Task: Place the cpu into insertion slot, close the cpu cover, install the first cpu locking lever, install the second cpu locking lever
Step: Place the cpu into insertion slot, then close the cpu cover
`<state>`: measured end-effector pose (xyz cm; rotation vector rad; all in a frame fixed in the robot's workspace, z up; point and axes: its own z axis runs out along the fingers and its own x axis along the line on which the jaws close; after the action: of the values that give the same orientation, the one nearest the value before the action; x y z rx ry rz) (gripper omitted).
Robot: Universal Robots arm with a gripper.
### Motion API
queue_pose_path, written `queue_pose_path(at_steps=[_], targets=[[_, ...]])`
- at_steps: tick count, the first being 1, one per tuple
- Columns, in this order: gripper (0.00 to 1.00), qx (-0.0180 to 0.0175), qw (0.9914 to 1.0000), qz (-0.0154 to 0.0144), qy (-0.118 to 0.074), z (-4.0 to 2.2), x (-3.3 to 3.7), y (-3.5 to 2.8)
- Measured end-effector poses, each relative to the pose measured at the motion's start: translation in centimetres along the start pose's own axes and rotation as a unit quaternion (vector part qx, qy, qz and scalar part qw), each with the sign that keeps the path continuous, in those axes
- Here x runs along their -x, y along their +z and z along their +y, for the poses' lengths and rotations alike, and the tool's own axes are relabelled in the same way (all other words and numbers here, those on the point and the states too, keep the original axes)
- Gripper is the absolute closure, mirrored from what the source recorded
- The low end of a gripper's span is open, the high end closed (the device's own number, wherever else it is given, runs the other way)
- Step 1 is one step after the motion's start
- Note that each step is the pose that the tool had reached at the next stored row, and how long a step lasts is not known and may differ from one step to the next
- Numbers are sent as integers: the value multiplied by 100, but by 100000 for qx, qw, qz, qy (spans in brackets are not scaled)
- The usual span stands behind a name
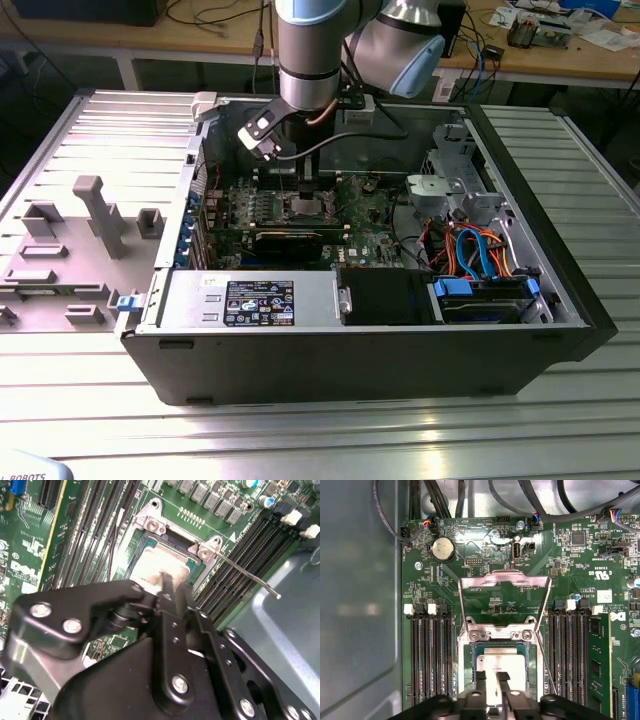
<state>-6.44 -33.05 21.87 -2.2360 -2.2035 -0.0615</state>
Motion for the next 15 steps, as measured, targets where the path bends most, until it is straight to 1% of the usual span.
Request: queue_pose_path(at_steps=[2, 3, 7, 9, 15], targets=[[86, -31, 100000, -5, -1, 0, 0, 0], [89, -43, 100000, -5, 0, 0, 0, 0], [89, -83, 100000, -7, -3, 0, 0, 0], [89, -253, 100000, -9, 3, 0, 0, 0], [89, -381, 99999, -8, 8, 0, 0, 0]])
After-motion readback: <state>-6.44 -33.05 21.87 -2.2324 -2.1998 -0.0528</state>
